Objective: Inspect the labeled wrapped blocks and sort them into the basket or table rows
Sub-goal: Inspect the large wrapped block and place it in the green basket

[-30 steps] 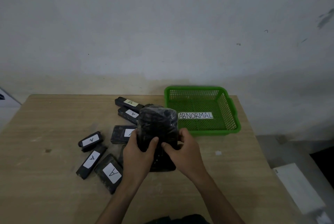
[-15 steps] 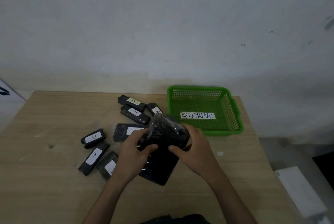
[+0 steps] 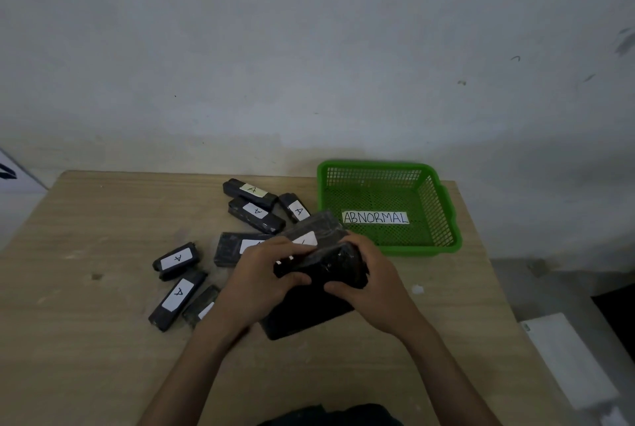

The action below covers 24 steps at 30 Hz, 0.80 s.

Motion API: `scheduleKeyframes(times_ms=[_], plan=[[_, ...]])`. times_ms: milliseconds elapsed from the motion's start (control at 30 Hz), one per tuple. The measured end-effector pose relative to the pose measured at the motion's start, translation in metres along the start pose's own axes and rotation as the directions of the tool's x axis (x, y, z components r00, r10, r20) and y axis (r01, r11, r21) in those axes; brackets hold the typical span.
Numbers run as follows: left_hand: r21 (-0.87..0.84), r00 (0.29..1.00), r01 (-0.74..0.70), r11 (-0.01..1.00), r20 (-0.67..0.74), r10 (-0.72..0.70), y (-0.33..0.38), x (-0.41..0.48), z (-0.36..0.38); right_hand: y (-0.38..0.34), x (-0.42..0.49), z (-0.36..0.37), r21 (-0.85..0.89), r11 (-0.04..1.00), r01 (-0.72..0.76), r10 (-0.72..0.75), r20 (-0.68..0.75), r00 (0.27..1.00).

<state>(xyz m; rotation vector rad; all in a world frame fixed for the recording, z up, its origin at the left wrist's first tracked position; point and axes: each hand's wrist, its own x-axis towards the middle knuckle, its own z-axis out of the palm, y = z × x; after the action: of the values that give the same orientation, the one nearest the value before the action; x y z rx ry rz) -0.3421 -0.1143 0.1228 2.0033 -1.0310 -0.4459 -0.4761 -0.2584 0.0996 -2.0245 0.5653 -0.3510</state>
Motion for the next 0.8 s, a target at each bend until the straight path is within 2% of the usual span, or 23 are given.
scheduleKeyframes(times_ms=[67, 133, 200, 267, 333, 433, 633, 700, 800], plan=[[0.061, 0.996, -0.001, 0.998, -0.093, 0.007, 0.000, 0.001, 0.000, 0.000, -0.001, 0.001, 0.062, 0.997, -0.049, 0.053, -0.053, 0.997], [0.080, 0.974, 0.056, 0.995, -0.223, -0.037, -0.003, 0.001, 0.001, 0.001, -0.001, -0.002, 0.150, 0.982, -0.117, 0.133, -0.105, 0.985], [-0.035, 0.951, 0.163, 0.986, -0.260, -0.167, -0.008, -0.002, 0.003, 0.001, 0.000, -0.007, 0.254, 0.951, -0.179, 0.213, -0.114, 0.970], [-0.200, 0.945, 0.230, 0.952, -0.190, -0.268, -0.010, -0.007, 0.008, -0.001, 0.000, -0.012, 0.289, 0.935, -0.204, 0.236, -0.081, 0.968], [-0.329, 0.949, 0.227, 0.916, -0.137, -0.285, -0.009, -0.013, 0.014, -0.006, 0.000, -0.013, 0.256, 0.945, -0.202, 0.225, -0.064, 0.972], [-0.424, 0.935, 0.185, 0.887, -0.202, -0.291, -0.005, -0.018, 0.021, -0.012, -0.002, -0.009, 0.165, 0.969, -0.181, 0.200, -0.107, 0.974], [-0.413, 0.838, 0.118, 0.903, -0.446, -0.313, 0.006, -0.012, 0.034, -0.020, 0.001, 0.011, 0.083, 0.986, -0.142, 0.163, -0.372, 0.914], [-0.380, 0.828, 0.102, 0.919, -0.480, -0.291, 0.008, -0.010, 0.033, -0.022, 0.002, 0.014, 0.091, 0.987, -0.135, 0.160, -0.381, 0.911], [-0.386, 0.835, 0.089, 0.918, -0.473, -0.280, 0.006, -0.012, 0.030, -0.023, 0.002, 0.012, 0.078, 0.990, -0.118, 0.136, -0.309, 0.941]])
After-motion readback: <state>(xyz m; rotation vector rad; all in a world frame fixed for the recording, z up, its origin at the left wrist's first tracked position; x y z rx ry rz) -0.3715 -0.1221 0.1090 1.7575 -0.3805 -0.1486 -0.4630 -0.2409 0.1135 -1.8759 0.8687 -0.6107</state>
